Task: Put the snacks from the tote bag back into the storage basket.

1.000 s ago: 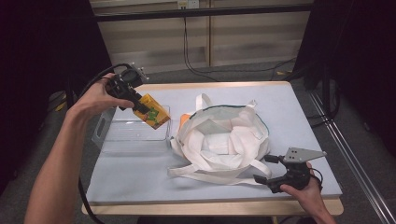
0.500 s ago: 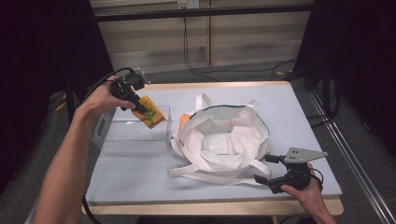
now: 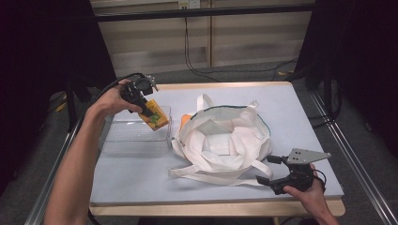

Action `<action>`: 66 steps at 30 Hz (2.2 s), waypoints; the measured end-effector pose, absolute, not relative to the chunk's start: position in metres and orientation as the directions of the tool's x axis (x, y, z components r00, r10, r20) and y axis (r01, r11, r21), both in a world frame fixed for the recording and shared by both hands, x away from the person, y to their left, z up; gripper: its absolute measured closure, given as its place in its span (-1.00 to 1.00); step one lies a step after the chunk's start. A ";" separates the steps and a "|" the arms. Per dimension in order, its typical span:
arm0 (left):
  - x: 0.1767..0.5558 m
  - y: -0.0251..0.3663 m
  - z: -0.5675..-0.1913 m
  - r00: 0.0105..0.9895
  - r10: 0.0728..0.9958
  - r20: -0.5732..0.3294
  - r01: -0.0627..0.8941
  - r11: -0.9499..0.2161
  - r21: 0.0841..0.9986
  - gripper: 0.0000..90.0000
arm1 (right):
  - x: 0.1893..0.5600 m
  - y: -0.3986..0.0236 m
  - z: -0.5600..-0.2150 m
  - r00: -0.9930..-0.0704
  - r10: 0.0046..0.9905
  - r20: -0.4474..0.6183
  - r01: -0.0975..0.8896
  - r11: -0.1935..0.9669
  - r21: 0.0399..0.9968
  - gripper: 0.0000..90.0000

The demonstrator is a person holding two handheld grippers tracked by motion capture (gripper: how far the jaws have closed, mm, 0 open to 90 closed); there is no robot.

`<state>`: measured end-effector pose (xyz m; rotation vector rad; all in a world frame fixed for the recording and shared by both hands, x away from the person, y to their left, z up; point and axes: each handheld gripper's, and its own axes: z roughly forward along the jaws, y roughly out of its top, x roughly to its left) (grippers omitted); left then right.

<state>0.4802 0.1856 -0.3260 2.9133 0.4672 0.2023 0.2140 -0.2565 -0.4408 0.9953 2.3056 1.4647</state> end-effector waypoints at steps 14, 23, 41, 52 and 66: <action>0.490 0.176 -0.341 0.943 0.312 0.113 0.287 -0.937 0.198 0.12 | 0.214 -0.258 -0.441 -0.742 0.652 0.156 0.416 0.266 0.870 -0.69; 0.492 0.178 -0.342 0.947 0.300 0.118 0.276 -0.943 0.187 0.12 | 0.214 -0.257 -0.442 -0.744 0.649 0.157 0.419 0.270 0.867 -0.69; 0.489 0.178 -0.350 0.958 0.243 0.150 0.225 -0.966 0.128 0.12 | 0.215 -0.254 -0.442 -0.747 0.646 0.160 0.421 0.272 0.865 -0.69; 0.496 0.162 -0.361 0.956 0.254 0.150 0.230 -0.960 0.161 0.11 | 0.215 -0.257 -0.443 -0.745 0.648 0.162 0.422 0.270 0.865 -0.69; 0.504 0.155 -0.369 0.939 0.292 0.183 0.249 -0.942 0.226 0.02 | 0.214 -0.257 -0.444 -0.746 0.646 0.160 0.423 0.273 0.864 -0.69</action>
